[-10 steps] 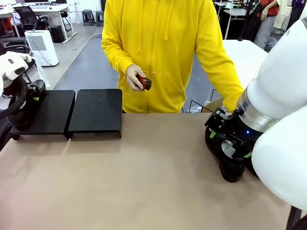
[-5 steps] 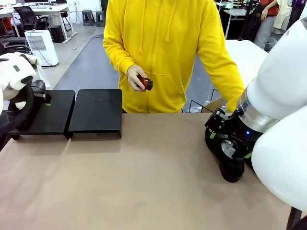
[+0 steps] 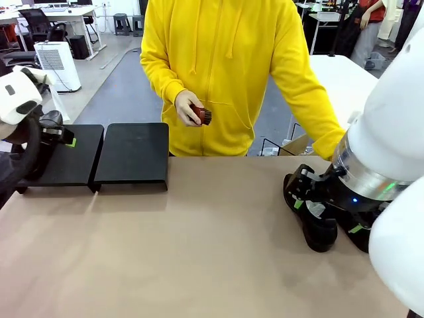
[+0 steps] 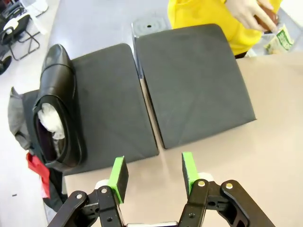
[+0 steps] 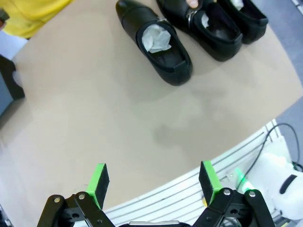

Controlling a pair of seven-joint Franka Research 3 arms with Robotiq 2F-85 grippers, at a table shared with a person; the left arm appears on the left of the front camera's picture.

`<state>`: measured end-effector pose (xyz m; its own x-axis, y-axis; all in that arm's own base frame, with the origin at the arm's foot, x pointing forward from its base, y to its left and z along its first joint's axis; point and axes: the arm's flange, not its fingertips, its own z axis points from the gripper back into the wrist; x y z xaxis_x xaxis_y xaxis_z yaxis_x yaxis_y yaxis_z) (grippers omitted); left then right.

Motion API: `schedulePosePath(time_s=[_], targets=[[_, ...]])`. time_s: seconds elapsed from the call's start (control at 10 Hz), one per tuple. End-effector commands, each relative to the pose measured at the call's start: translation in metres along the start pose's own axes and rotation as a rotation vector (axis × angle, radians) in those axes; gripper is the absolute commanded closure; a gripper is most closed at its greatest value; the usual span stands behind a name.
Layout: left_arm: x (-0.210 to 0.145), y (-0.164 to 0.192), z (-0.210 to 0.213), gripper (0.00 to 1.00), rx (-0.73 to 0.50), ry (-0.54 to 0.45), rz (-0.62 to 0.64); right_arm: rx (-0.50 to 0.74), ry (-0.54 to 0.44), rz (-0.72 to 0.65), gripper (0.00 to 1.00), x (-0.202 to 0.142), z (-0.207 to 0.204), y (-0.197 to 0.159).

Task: Organize the shoes by placing them on the stand.
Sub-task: Pick up one Shoe and place it in the middle of the table.

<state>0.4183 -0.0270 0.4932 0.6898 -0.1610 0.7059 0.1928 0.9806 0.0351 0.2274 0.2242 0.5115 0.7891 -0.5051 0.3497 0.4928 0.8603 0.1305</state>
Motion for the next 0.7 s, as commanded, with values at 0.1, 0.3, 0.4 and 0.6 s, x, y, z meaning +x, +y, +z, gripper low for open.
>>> schedulePosePath(time_s=[0.1,0.3,0.4,0.6], targets=[[-0.015,0.004,0.020,0.39,-0.132,0.216,-0.026,-0.061,0.141,0.219,0.00,-0.002,-0.008,-0.019],[-0.009,0.000,0.019,0.39,-0.204,0.398,-0.018,-0.016,0.033,0.067,0.00,-0.002,-0.002,-0.003],[-0.007,-0.002,0.011,0.39,-0.241,0.501,-0.023,-0.016,0.033,0.067,0.00,-0.002,-0.002,-0.003],[-0.026,-0.014,0.013,0.39,-0.217,0.417,-0.010,-0.026,0.035,0.187,0.00,0.014,-0.005,-0.004]])
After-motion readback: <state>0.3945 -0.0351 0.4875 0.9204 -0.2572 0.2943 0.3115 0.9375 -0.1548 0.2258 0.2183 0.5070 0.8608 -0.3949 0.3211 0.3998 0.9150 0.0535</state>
